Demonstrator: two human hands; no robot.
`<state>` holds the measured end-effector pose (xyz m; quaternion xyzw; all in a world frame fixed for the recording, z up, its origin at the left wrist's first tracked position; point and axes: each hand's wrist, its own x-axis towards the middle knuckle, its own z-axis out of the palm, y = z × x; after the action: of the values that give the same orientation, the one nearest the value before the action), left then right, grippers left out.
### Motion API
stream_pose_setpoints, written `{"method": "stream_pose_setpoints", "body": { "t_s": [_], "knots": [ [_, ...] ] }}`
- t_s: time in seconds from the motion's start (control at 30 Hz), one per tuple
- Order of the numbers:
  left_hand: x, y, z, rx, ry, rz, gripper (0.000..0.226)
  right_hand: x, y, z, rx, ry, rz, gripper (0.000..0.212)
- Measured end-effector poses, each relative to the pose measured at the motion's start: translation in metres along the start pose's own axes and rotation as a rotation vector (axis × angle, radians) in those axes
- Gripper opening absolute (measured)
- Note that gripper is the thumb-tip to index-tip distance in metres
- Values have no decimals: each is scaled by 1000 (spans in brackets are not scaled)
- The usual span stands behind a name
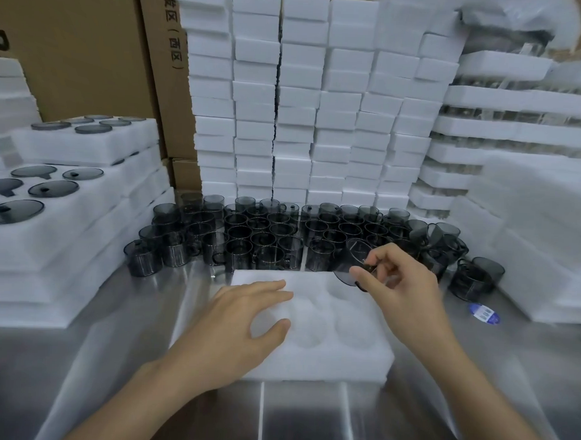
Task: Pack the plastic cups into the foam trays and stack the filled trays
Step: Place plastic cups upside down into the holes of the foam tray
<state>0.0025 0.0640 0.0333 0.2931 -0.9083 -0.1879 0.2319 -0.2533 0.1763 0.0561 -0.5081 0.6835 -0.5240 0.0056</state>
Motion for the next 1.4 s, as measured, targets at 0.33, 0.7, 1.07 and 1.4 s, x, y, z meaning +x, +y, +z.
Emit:
{"method": "stream_pose_setpoints", "body": {
  "t_s": [0.33, 0.7, 1.07, 1.4],
  "knots": [
    [-1, 2, -3, 17, -15, 10, 48, 0, -3, -12, -104, -247, -33, 27],
    [-2, 2, -2, 66, -27, 24, 51, -11, -11, -3, -390, -198, -121, 9],
    [2, -3, -2, -24, 68, 34, 52, -19, -18, 4, -406, -258, -173, 73],
    [15, -77, -33, 9, 563, -322, 32, -29, -28, 7, -428, -359, -132, 83]
  ]
}}
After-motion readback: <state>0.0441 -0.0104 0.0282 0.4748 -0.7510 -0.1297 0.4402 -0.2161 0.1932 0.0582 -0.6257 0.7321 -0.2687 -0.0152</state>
